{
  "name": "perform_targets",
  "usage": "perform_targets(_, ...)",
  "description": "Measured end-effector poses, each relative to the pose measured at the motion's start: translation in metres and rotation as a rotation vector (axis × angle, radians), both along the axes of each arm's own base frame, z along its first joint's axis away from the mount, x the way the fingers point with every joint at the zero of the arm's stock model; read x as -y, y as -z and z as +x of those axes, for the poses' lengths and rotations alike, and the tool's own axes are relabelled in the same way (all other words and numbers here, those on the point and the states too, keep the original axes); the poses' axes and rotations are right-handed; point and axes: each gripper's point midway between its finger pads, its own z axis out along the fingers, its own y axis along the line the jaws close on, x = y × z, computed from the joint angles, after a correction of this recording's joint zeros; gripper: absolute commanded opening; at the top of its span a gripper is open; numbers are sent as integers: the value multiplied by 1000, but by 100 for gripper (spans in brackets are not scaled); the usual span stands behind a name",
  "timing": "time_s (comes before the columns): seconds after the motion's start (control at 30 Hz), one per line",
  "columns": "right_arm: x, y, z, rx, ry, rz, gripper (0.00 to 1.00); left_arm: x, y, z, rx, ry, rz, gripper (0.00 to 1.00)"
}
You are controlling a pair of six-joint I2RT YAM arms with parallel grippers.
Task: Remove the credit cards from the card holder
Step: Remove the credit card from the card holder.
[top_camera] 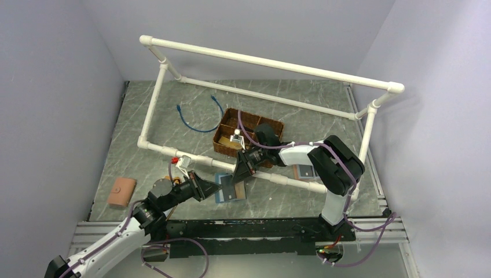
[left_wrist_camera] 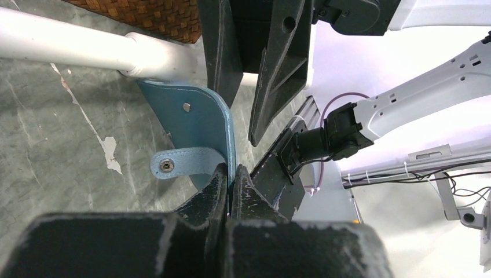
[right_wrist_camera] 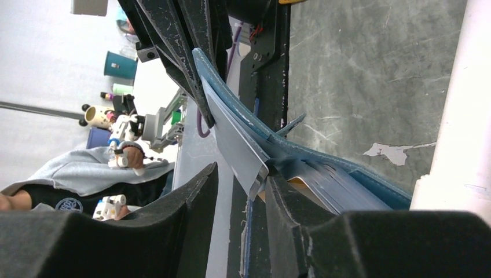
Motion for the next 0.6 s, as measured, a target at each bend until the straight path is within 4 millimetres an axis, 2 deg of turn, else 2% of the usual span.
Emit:
perform_targets(0.13,0,-1,0,-10,3,1,22,0,-1,0,-2,0,-3,0)
perform_targets(0.23,1,0,2,-12,12,-3,1,0,-1,0,-2,-1,-7,0)
perform_targets(0.6,0,5,-2,-3,0,-15,0,-14,14,-1,-61,-65,52,0)
